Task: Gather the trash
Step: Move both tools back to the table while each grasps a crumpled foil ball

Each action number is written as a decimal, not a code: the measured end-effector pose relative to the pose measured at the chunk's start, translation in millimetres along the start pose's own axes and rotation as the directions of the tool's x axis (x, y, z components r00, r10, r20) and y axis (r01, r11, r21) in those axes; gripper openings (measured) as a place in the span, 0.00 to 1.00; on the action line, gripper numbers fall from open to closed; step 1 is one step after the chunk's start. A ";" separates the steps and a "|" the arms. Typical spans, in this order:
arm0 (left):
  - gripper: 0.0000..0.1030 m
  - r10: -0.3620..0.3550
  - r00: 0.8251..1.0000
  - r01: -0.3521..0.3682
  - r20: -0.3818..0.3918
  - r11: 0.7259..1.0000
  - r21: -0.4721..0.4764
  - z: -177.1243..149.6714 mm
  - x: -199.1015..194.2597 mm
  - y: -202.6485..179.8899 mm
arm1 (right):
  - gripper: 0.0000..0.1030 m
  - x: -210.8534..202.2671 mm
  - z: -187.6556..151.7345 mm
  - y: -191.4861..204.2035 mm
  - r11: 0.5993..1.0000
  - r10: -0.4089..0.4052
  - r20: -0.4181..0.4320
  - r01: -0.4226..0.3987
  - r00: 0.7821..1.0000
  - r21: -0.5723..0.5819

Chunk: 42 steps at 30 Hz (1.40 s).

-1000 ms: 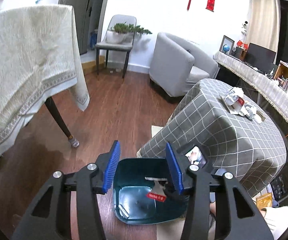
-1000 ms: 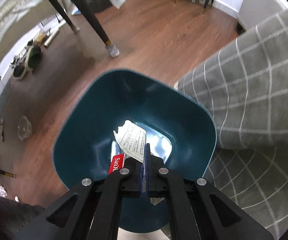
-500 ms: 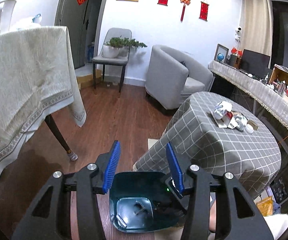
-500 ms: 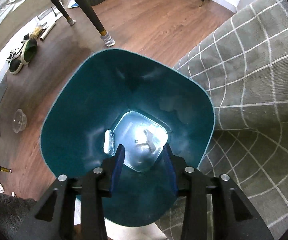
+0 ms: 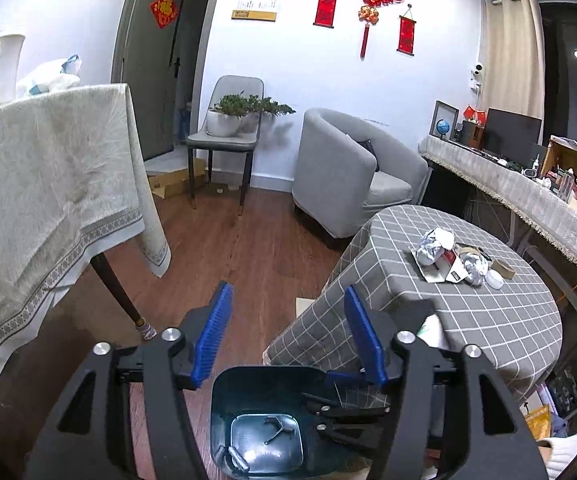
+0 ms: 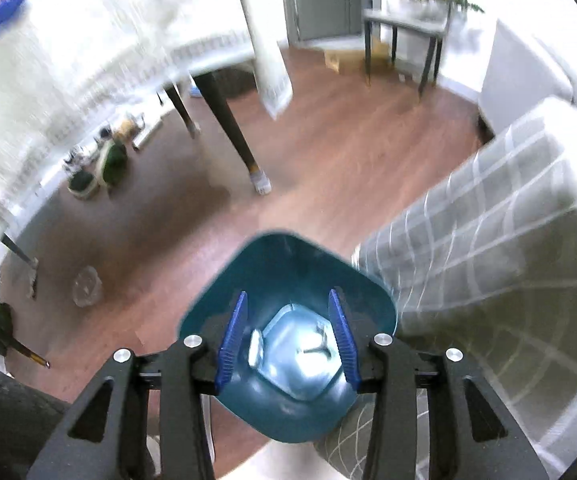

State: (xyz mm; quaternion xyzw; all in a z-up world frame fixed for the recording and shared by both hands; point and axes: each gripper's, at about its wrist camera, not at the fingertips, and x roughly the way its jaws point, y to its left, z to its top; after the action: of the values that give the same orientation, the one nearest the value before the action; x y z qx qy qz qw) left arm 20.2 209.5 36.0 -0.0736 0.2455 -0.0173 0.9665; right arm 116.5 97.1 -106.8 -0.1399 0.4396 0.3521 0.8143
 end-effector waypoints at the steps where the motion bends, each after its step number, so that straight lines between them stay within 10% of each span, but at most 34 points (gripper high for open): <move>1: 0.64 0.005 1.000 -0.005 0.005 1.000 0.001 1.3 -0.2 -1.7 | 0.45 -7.9 3.0 0.2 1.000 0.001 0.023 -0.001 1.000 -0.007; 14: 0.81 -0.043 0.996 0.042 0.077 0.999 0.018 17.3 6.0 -32.0 | 0.66 -119.5 -6.3 -50.6 0.992 -0.127 0.266 0.124 0.956 0.028; 28: 0.82 -0.137 0.991 0.137 0.013 0.990 -0.028 23.6 54.1 -80.5 | 0.75 -183.2 -38.7 -151.2 0.958 -0.256 0.344 0.190 0.903 0.214; 42: 0.82 -0.143 0.989 0.143 -0.033 0.990 -0.005 28.8 98.6 -105.6 | 0.61 -177.5 -43.9 -213.4 0.944 -0.193 0.276 0.102 0.942 0.314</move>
State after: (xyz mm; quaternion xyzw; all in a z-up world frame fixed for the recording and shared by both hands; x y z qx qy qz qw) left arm 120.9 102.1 30.4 -0.0920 0.2557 -0.0875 0.9584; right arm 173.2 -158.6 -4.9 0.0058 0.3452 0.2373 0.9080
